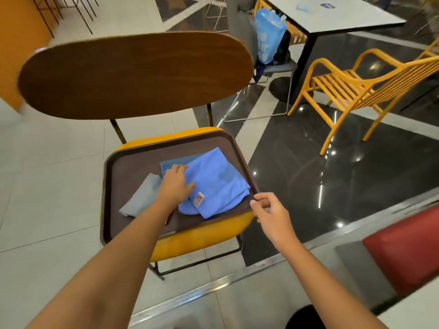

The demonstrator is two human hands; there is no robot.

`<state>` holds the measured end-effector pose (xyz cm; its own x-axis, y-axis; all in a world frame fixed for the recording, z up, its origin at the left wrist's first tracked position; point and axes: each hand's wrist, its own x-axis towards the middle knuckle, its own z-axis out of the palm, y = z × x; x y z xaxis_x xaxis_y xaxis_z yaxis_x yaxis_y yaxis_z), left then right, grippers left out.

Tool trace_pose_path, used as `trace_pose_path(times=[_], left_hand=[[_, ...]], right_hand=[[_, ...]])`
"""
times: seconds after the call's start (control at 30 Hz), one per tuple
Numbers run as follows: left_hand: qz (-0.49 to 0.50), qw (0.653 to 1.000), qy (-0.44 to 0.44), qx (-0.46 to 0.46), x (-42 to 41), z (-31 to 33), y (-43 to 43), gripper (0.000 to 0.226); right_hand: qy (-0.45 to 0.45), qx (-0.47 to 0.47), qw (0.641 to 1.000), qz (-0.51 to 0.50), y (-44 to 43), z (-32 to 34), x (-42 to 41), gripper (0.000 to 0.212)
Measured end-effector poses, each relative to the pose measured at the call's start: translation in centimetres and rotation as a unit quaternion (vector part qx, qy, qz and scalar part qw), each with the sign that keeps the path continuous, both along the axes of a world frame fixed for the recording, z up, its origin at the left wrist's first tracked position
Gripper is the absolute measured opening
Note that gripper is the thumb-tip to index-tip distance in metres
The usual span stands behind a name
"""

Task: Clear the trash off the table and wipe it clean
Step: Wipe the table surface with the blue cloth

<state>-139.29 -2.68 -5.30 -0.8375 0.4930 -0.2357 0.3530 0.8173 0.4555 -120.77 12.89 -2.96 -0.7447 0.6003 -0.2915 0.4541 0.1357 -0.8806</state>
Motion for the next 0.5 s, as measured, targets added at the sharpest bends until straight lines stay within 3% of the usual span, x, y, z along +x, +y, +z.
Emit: trace_pose_path(times=[0.27,0.4,0.5], left_hand=[[0.002,0.985,0.002,-0.17,-0.9,-1.9,2.4,0.071],[-0.018,0.962,0.049,-0.269,-0.8,-1.8,3.2,0.042],[-0.02,0.965,0.081,-0.247,-0.5,-1.0,3.5,0.034]], right_hand=[[-0.013,-0.023,0.999,-0.02,1.4,-2.4,1.7,0.006],[-0.017,-0.024,0.999,-0.013,1.7,-2.1,2.2,0.005],[-0.014,-0.014,1.0,-0.004,1.8,-1.1,2.1,0.008]])
